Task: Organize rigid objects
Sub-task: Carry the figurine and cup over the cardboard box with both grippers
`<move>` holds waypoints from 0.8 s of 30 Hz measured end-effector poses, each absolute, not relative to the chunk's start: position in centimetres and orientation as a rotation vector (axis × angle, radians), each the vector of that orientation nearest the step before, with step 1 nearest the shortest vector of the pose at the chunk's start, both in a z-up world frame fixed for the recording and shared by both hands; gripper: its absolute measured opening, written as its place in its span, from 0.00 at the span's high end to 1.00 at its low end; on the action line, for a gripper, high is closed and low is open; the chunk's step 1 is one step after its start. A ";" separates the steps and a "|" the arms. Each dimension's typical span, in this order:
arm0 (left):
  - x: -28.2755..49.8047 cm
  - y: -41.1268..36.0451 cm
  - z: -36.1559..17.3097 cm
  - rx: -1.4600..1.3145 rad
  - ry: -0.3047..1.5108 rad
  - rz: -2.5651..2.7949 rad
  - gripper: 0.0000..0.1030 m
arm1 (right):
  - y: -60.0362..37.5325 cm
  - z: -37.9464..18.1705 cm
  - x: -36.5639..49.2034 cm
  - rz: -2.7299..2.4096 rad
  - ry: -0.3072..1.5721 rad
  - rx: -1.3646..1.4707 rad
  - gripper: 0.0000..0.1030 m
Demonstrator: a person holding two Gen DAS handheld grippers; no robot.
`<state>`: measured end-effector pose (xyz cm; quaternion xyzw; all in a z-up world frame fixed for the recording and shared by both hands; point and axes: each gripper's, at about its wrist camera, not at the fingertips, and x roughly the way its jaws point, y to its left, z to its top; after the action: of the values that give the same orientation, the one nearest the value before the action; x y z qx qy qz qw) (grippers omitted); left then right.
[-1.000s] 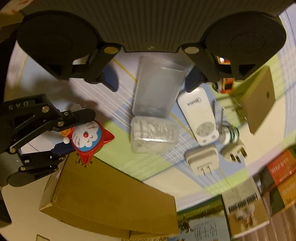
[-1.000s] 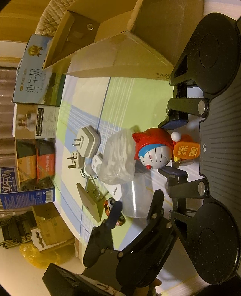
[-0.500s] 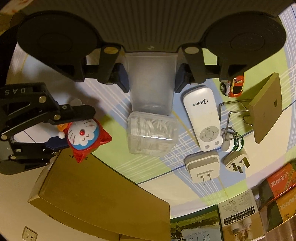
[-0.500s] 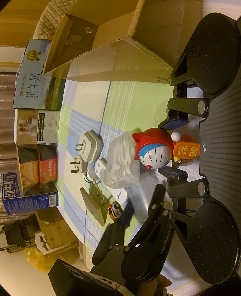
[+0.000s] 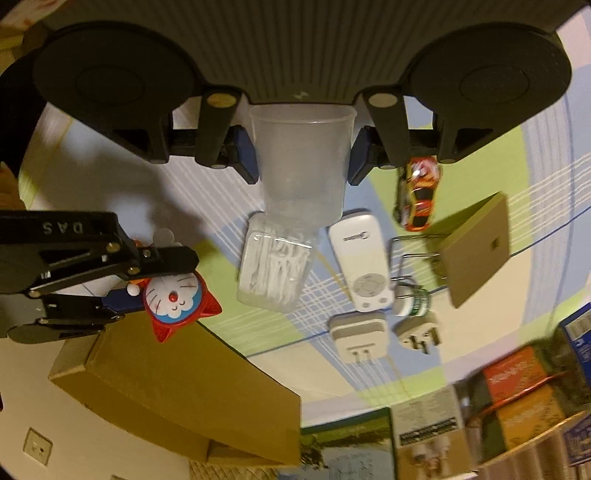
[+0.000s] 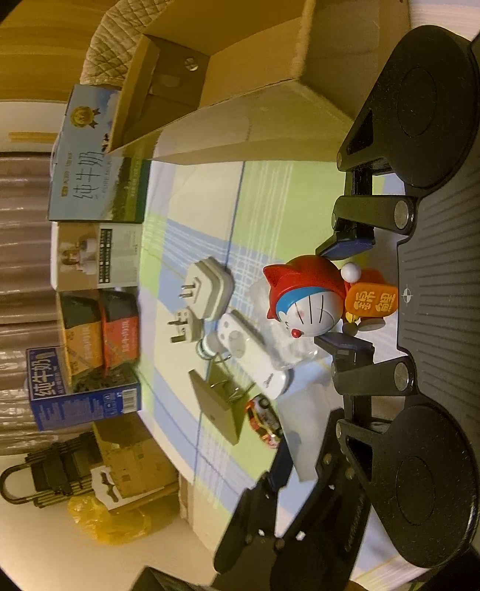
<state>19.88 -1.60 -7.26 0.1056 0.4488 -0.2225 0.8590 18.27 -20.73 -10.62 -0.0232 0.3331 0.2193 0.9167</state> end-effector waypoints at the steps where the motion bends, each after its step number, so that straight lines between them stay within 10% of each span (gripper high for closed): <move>1: 19.7 -1.3 -7.0 0.213 0.935 -0.460 0.54 | -20.6 -10.4 18.2 0.452 0.677 -0.042 0.62; 24: 24.7 -13.6 3.7 0.085 0.614 -0.573 0.54 | -33.2 -0.7 18.8 0.001 0.366 0.112 0.62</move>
<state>24.71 -13.58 3.66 0.0415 0.2980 -0.2782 0.9122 18.83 -33.25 -0.67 0.0559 0.1818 0.0004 0.9817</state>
